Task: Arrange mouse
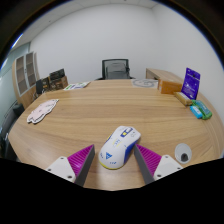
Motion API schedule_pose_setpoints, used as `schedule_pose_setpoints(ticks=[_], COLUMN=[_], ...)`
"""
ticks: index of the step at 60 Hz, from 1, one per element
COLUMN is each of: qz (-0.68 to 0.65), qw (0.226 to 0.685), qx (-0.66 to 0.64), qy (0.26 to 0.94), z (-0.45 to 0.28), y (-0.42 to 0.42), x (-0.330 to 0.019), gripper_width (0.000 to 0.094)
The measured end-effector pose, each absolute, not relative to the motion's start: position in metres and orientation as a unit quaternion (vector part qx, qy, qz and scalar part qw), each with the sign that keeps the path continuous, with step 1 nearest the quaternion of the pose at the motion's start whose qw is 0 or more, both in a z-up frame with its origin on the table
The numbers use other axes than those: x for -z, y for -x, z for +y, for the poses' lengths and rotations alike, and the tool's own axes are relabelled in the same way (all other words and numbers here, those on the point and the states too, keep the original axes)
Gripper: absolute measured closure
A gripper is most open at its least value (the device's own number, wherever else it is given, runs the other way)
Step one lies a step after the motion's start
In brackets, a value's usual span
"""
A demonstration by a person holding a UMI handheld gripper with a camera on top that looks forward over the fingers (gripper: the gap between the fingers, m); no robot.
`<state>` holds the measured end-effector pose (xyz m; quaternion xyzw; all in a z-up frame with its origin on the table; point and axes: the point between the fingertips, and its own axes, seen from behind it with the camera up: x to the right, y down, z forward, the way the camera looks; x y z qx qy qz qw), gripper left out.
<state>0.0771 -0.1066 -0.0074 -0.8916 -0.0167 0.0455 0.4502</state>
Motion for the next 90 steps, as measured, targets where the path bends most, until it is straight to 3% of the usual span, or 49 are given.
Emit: schedule_pose_setpoints(ticks=[14,17,19,32,36,44,52,64,78,81,90], qz=[-0.069,-0.073,-0.072,-0.028,-0.011,-0.005,-0.014,-0.012,-0.027,-0.032,-0.041], qw=[0.452,0.455,0.457,0.440,0.425,0.462,0.480,0.445,0.390,0.397,0.396], qx=[-0.043,-0.044,-0.044,-0.060,-0.084,-0.098,-0.105,-0.098,-0.056,-0.058,-0.063], qy=[0.888,0.886,0.886,0.896,0.901,0.881,0.871,0.890,0.919,0.916,0.915], z=[-0.065,-0.060,-0.058,-0.057,-0.056,-0.024,0.029,0.089,0.101,0.101,0.101], y=[-0.063,-0.061,-0.062,-0.057,-0.034,0.053,0.181,0.330,0.360,0.361,0.361], x=[0.012,0.011,0.012,0.012,0.003,-0.053,-0.075,-0.043,0.004,0.004,0.005], gripper_width=[0.0135,0.0205,0.0335,0.0539,0.0542,0.0542,0.0543,0.0544,0.0539,0.0538,0.0397])
